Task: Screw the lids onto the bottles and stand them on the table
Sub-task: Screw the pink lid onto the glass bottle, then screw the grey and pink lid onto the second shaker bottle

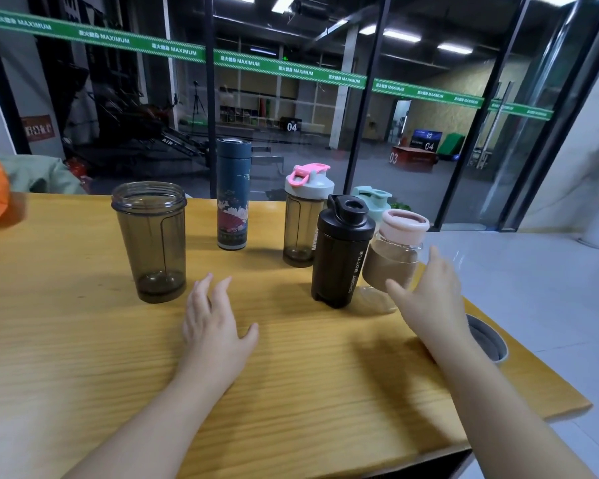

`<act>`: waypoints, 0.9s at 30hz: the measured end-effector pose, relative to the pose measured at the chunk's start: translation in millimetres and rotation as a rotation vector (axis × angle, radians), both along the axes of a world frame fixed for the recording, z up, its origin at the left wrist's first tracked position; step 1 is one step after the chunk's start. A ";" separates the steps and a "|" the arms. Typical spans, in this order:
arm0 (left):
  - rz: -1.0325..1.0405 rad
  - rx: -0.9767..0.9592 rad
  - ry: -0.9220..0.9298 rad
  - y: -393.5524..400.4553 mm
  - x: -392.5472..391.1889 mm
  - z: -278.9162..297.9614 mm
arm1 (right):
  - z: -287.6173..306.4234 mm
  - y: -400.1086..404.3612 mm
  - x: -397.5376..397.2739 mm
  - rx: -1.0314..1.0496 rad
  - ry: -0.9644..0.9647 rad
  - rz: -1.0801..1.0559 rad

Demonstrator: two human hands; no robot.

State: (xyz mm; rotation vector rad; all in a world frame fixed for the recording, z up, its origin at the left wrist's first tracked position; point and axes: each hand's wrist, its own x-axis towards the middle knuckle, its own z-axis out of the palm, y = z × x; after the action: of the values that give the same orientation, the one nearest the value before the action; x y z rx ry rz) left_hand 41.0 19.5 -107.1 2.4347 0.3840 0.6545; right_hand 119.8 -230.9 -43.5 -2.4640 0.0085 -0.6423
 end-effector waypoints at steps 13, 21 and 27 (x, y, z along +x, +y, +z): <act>-0.040 0.061 0.066 -2.1 -5.2 1.6 | -21.3 -37.4 -31.6 -0.481 0.265 -0.098; -0.031 0.059 0.065 -3.1 -5.7 2.1 | -21.5 -42.6 -37.9 -0.602 0.353 -0.041; -0.024 0.051 0.052 -2.0 -5.4 1.6 | -18.7 -45.0 -35.3 -0.622 0.381 -0.087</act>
State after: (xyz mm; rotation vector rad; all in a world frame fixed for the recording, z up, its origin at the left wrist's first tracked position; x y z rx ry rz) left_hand 35.6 17.5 -105.5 2.5053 0.3628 0.5983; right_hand 84.5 -275.9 -62.2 -3.1706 0.0759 -0.2100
